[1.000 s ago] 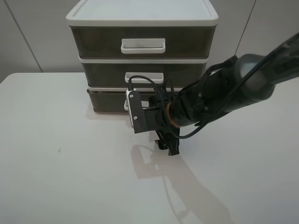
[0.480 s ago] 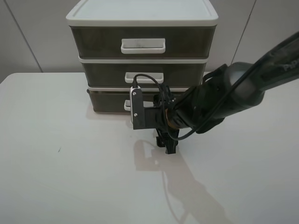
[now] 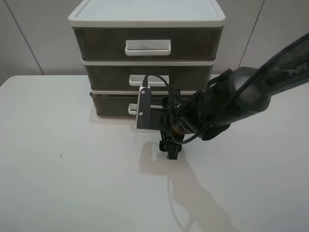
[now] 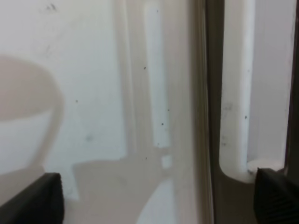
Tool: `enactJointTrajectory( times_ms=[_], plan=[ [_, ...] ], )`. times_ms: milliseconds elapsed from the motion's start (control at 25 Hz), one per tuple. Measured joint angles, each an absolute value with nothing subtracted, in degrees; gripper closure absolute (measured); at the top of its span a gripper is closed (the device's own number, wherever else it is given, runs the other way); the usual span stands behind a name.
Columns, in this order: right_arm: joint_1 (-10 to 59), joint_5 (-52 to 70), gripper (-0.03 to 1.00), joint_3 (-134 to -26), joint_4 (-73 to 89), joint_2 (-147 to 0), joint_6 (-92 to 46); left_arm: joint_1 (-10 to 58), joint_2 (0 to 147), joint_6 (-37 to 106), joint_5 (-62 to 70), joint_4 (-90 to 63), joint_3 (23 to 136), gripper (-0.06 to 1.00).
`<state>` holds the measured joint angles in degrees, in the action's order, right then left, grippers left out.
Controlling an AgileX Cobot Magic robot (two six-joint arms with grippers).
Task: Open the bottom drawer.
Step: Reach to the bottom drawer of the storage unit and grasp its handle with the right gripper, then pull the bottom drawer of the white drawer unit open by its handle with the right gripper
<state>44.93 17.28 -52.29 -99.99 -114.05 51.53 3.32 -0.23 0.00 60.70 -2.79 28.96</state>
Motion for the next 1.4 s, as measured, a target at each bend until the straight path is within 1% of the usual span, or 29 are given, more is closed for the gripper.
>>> enactJointTrajectory(
  times_ms=[160, 760, 840, 880, 920, 1000, 1120, 1160, 1200, 1400],
  plan=[
    [46.2, 18.0, 0.17, -52.3, -100.0, -114.1, 51.6, 3.3, -0.2, 0.0, 60.7, -2.8, 29.0, 0.2],
    [46.3, 17.6, 0.17, -55.6, -100.0, -117.3, 51.6, 3.3, -0.2, 0.0, 60.7, -2.8, 29.0, 0.2],
    [46.4, 18.2, 0.19, -55.6, -100.2, -117.4, 51.6, 3.3, -0.2, 0.0, 60.7, -2.8, 29.0, 0.2],
    [46.4, 18.8, 0.22, -55.6, -100.2, -117.4, 51.6, 3.3, -0.2, 0.0, 60.7, -2.8, 29.0, 0.2],
    [46.5, 19.6, 0.27, -55.6, -100.3, -117.4, 51.6, 3.3, -0.2, 0.0, 60.7, -2.8, 29.0, 0.2],
    [46.5, 21.3, 0.42, -55.6, -100.5, -117.4, 51.5, 3.3, -0.2, 0.0, 60.7, -2.8, 29.0, 0.2],
    [46.5, 23.3, 0.73, -56.2, -101.4, -117.4, 51.5, 3.3, -0.2, 0.0, 60.7, -2.8, 29.0, 0.2],
    [46.5, 23.8, 0.81, -56.3, -101.5, -117.4, 51.5, 3.3, -0.2, 0.0, 60.7, -2.8, 29.0, 0.2],
    [46.5, 23.9, 0.86, -56.3, -101.9, -117.3, 51.3, 3.3, -0.2, 0.0, 60.7, -2.8, 29.0, 0.2],
    [46.7, 24.1, 0.86, -56.3, -101.9, -117.2, 51.1, 3.3, -0.2, 0.0, 60.7, -2.8, 29.0, 0.2]
  ],
)
